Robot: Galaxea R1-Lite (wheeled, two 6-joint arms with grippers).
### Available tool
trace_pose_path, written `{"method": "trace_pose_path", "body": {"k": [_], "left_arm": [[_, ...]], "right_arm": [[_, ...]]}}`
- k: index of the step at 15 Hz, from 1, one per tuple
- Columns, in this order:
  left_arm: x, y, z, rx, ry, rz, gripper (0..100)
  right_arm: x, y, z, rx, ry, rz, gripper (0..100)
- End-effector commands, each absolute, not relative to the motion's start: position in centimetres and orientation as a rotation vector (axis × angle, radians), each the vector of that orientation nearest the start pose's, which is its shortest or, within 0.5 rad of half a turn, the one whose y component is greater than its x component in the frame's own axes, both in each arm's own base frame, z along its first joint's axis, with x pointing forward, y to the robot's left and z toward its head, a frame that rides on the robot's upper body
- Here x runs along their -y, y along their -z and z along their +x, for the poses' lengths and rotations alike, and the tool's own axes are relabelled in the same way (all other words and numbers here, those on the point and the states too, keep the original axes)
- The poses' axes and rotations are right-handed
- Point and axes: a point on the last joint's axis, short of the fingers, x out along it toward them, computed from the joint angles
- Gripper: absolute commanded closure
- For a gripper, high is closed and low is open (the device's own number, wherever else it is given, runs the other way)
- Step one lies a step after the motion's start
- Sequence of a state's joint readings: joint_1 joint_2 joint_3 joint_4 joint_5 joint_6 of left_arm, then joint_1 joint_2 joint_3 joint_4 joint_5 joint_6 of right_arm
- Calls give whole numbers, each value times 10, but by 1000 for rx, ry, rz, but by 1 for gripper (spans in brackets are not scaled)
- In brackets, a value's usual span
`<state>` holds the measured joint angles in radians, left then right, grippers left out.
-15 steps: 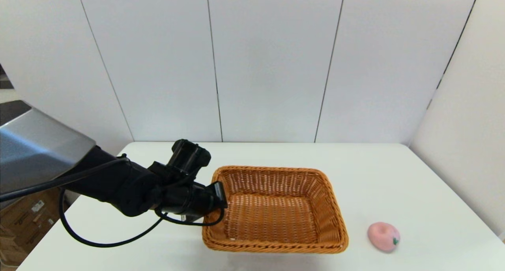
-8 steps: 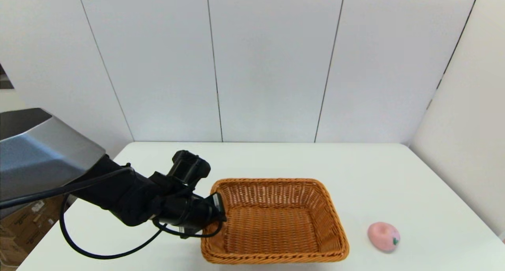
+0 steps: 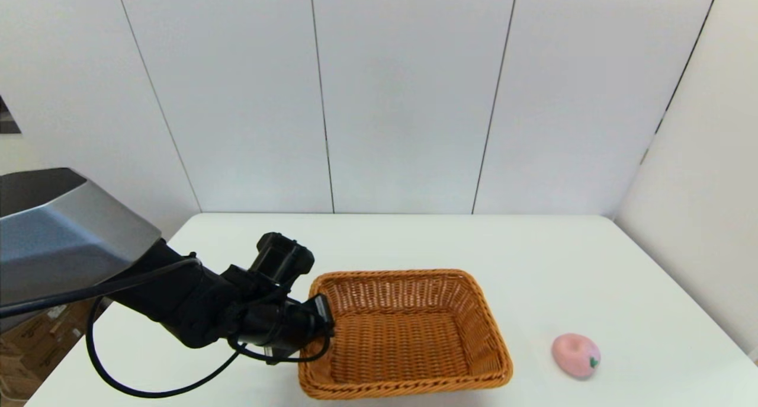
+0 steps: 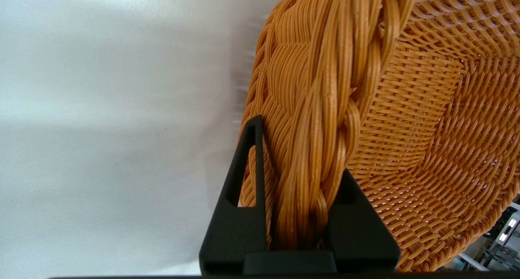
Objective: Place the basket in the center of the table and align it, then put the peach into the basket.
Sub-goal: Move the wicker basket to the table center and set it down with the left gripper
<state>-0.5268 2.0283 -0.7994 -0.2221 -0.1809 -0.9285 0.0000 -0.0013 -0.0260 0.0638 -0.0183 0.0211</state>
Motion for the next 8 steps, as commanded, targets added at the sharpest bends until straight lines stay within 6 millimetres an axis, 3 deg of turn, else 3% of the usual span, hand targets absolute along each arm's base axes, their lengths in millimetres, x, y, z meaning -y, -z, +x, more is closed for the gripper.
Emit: {"method": "trace_pose_path", "body": {"k": [1,8], "left_arm": [[164,-44,271,-1220,131,-641,100],[165,-41,269,-1228,138,-625,100]], "right_arm": [[0,-76,-25,-37,19,21,0],[0,-76,-25,-37,19,21,0]]}}
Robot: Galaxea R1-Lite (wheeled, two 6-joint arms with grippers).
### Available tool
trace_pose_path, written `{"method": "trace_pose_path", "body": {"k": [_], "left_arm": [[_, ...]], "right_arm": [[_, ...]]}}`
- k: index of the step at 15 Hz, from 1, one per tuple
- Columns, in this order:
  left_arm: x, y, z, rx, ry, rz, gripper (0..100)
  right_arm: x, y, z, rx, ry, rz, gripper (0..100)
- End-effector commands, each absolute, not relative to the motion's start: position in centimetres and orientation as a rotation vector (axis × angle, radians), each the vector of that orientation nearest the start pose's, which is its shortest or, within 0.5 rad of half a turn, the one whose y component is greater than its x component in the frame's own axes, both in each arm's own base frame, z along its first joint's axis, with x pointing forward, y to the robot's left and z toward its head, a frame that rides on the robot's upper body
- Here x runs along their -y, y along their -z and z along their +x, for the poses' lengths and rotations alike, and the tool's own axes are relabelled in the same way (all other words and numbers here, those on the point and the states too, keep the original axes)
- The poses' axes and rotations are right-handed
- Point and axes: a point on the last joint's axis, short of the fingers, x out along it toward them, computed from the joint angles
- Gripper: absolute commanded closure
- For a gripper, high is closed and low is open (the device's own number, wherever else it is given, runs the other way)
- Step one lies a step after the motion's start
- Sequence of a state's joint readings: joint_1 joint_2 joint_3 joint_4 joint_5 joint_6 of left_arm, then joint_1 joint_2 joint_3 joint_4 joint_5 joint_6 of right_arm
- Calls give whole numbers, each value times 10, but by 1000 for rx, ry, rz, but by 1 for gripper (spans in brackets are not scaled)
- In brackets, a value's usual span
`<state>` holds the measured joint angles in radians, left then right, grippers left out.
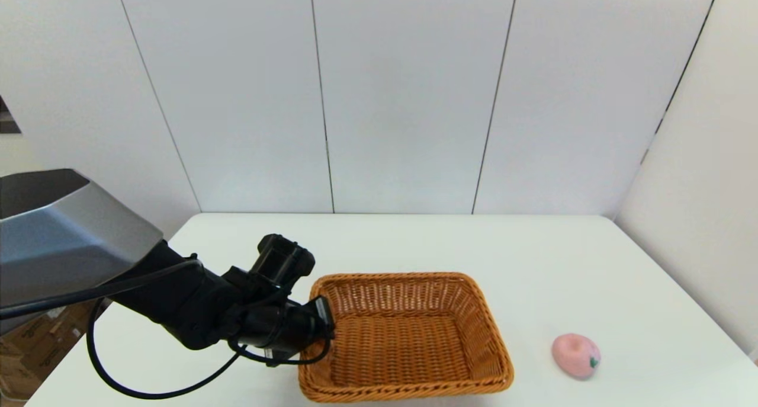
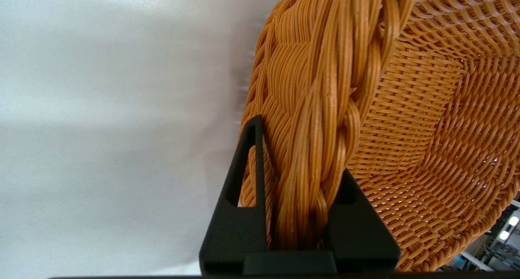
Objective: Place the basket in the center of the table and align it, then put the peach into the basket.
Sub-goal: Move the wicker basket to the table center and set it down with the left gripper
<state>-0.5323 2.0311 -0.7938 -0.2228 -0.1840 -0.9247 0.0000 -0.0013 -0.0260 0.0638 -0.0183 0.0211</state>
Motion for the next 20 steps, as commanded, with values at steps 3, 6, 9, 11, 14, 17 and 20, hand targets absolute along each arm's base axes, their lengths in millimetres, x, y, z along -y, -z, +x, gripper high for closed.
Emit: {"method": "trace_pose_path", "body": {"k": [3,6,9,11,14,17,20], "left_arm": [[165,-42,270,-1226,137,-630,100],[165,-42,270,-1224,137,-634,100],[165,-42,270,-1221,143,-633,100],[165,-42,270,-1221,143,-633,100],[165,-42,270,-1224,143,-628,100],[164,-40,269,-1222,147,-628,0],[165,-41,270,-1203,161,-638,0]], "right_arm": [[0,-76,-25,-37,19,21,0],[0,-76,-25,-37,19,21,0],[0,-76,-25,-37,19,21,0],[0,-76,-25,-37,19,21,0],[0,-76,-25,-37,19,21,0],[0,-76,-25,-37,19,21,0],[0,-76,-25,-37,19,21,0]]}}
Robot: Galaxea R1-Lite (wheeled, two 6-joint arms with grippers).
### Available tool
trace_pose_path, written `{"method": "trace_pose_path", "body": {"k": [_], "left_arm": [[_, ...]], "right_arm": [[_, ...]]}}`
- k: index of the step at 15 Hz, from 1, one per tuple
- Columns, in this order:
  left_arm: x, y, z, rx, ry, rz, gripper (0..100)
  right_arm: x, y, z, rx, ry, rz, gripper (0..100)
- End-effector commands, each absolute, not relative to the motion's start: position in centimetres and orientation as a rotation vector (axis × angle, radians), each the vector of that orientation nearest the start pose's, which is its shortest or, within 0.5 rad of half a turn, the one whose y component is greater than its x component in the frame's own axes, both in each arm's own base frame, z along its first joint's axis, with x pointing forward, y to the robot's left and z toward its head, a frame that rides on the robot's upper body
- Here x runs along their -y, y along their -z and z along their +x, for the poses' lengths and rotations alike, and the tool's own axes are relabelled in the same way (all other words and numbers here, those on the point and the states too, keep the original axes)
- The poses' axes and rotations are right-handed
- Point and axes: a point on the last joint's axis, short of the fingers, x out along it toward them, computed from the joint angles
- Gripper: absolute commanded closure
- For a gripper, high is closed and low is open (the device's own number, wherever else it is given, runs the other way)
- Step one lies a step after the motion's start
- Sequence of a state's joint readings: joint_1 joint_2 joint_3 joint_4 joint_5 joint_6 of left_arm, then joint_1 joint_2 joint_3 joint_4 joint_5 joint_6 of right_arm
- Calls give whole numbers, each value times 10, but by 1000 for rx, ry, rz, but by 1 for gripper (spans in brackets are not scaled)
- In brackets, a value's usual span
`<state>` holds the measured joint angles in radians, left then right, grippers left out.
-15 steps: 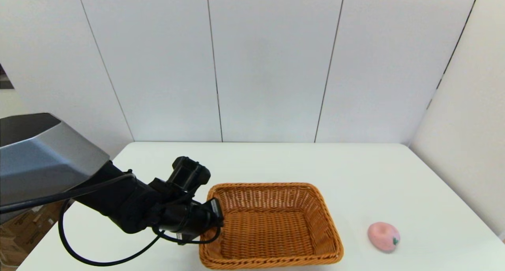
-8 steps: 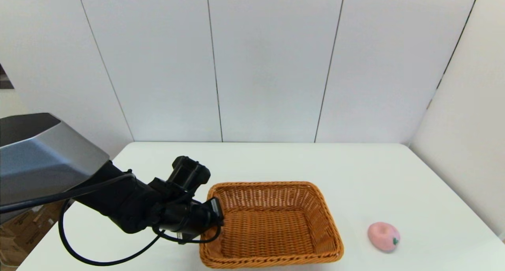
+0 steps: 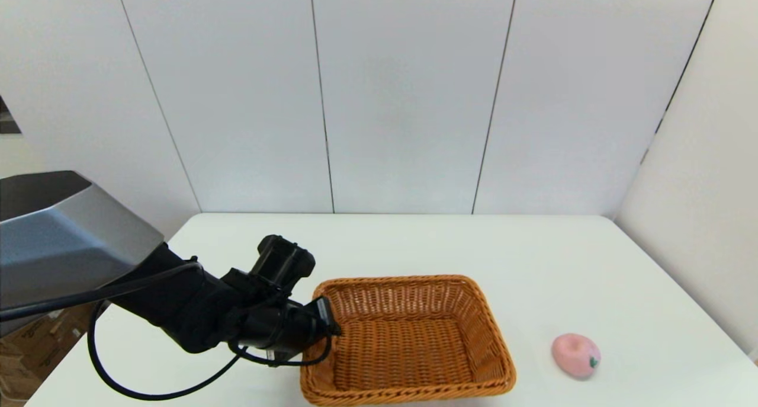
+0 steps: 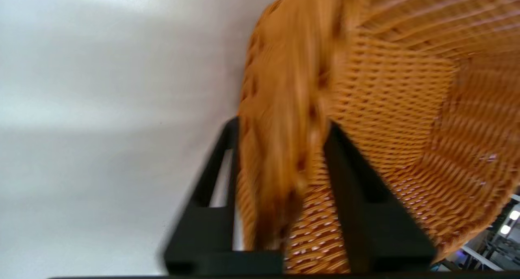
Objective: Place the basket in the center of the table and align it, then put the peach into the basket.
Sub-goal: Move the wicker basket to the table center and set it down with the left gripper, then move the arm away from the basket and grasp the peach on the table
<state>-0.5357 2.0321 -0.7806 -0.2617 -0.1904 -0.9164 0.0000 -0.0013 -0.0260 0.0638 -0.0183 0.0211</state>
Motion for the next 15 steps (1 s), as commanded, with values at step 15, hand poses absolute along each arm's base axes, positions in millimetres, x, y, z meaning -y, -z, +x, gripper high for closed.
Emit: {"method": "trace_pose_path", "body": {"k": [15], "left_arm": [[48,-269,92,-284,486,-386,0]], "right_arm": [[0,-76,-25,-37,19,20,0]]}}
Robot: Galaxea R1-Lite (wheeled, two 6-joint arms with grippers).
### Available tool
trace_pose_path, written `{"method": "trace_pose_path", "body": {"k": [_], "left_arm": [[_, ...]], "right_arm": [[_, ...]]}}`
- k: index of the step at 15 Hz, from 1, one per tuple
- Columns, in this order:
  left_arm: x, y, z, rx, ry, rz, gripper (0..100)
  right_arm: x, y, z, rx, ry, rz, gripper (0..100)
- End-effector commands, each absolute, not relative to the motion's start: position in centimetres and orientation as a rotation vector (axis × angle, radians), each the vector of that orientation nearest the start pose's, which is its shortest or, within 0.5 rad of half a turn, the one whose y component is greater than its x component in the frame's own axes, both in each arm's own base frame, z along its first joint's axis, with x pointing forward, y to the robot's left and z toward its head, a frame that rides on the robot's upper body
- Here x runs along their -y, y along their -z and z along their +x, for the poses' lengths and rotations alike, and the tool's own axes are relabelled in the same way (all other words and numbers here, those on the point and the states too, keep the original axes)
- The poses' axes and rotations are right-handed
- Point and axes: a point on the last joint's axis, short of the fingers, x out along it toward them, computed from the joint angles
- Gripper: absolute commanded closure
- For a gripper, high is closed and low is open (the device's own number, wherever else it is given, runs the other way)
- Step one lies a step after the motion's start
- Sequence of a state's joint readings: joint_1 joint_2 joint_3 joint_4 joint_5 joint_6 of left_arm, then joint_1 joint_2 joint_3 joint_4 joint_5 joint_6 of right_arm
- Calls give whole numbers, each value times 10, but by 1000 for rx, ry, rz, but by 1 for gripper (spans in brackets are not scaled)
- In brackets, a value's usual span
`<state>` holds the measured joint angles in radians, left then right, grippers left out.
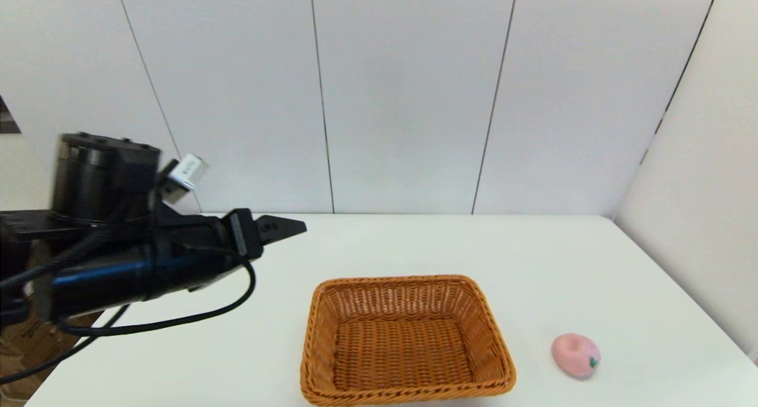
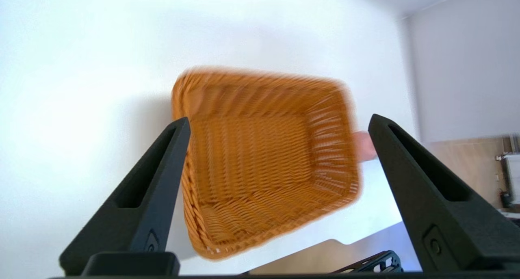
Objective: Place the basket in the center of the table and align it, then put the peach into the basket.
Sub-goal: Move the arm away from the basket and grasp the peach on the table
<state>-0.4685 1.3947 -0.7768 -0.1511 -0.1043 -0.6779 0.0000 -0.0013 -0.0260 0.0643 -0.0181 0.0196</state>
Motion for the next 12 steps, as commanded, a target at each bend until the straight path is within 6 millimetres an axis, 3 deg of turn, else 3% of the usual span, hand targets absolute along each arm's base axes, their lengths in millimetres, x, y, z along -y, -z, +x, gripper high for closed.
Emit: {"method": "trace_pose_path", "body": {"k": [1,7,12], "left_arm": [[41,-268,79,-261,476,-338,0],[4,-231,27,-110,135,-88,0],[-4,-188,-18,10,7,-96,0]], "right_arm": [[0,-76,-25,-37,19,20,0],[0,-76,-25,-37,19,20,0],[0,-76,-25,-37,19,21,0]]}}
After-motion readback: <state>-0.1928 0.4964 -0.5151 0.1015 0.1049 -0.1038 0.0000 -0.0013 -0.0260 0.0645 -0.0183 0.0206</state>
